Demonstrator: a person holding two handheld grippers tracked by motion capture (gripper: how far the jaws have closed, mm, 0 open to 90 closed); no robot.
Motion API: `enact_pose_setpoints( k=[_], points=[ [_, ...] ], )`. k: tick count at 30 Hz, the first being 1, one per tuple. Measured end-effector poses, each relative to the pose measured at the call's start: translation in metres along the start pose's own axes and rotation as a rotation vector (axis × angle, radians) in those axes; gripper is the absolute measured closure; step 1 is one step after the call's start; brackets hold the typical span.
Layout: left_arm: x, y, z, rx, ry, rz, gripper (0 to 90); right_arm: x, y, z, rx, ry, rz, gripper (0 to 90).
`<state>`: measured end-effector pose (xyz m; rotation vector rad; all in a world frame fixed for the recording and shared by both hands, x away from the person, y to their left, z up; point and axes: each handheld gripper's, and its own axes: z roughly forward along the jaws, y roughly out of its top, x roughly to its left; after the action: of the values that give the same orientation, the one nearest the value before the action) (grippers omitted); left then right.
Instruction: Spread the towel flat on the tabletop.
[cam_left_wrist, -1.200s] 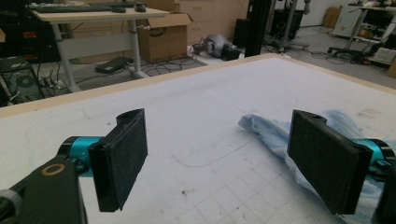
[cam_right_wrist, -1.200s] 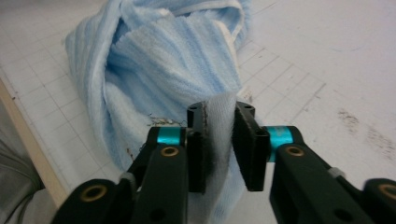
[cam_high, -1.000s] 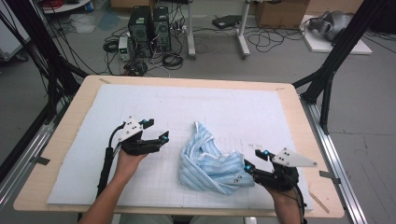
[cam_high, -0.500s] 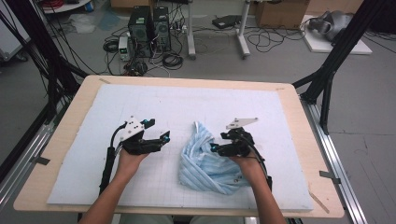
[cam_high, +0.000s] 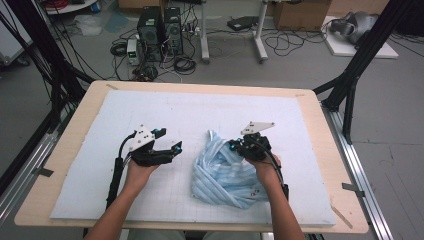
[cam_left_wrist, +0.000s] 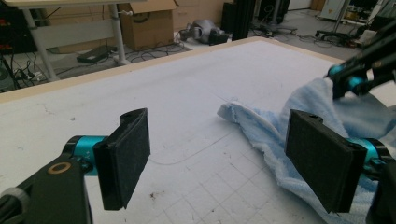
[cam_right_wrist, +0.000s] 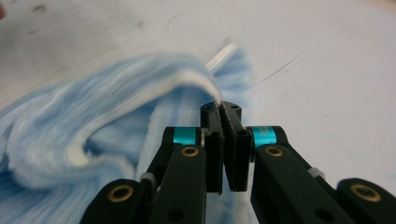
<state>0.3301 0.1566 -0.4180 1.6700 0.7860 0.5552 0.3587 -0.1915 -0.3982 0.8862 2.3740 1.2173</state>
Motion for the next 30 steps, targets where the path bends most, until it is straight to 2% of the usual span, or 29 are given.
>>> enact_pose_setpoints(
  k=[3,5,8,9,10,12,14,15,17,18,20,24,28,30],
  points=[
    [-0.001,0.000,0.001,0.001,-0.004,-0.001,22.9,-0.003,0.010,-0.011,-0.083,-0.080,-0.048,88.0],
    [-0.003,-0.001,0.002,0.007,-0.010,-0.003,23.1,-0.006,0.018,-0.015,-0.117,-0.133,-0.088,88.0],
    [-0.004,-0.002,0.003,0.013,-0.017,-0.001,23.6,-0.011,0.026,-0.021,-0.157,-0.223,-0.103,88.0],
    [-0.004,-0.002,0.004,0.013,-0.020,-0.003,23.8,-0.013,0.028,-0.024,-0.183,-0.278,-0.113,88.0],
    [-0.004,-0.002,0.004,0.014,-0.022,-0.006,24.3,-0.015,0.028,-0.026,-0.204,-0.308,-0.102,88.0],
    [-0.003,-0.002,0.004,0.013,-0.024,-0.015,24.8,-0.017,0.027,-0.029,-0.211,-0.356,-0.099,87.3],
    [-0.003,-0.002,0.005,0.008,-0.037,-0.031,26.3,-0.019,0.023,-0.029,-0.181,-0.386,-0.096,82.2],
    [-0.003,-0.002,0.005,0.007,-0.037,-0.036,27.1,-0.021,0.021,-0.030,-0.176,-0.394,-0.092,78.5],
    [-0.003,-0.002,0.007,0.013,-0.050,-0.053,28.8,-0.023,0.015,-0.034,-0.178,-0.408,-0.051,72.2],
    [-0.004,-0.002,0.008,0.018,-0.055,-0.057,29.6,-0.025,0.011,-0.037,-0.182,-0.408,-0.023,69.9],
    [-0.005,0.000,0.011,0.032,-0.076,-0.069,30.9,-0.027,0.004,-0.043,-0.187,-0.407,-0.002,67.1],
    [-0.009,0.008,0.024,0.039,-0.116,-0.105,31.3,-0.026,-0.009,-0.055,-0.202,-0.397,0.023,62.5],
    [-0.017,0.017,0.044,0.061,-0.137,-0.097,30.3,-0.023,-0.020,-0.064,-0.201,-0.392,0.022,56.6],
    [-0.023,0.019,0.056,0.076,-0.156,-0.114,30.6,-0.022,-0.024,-0.068,-0.205,-0.386,0.033,50.8]
  ],
)
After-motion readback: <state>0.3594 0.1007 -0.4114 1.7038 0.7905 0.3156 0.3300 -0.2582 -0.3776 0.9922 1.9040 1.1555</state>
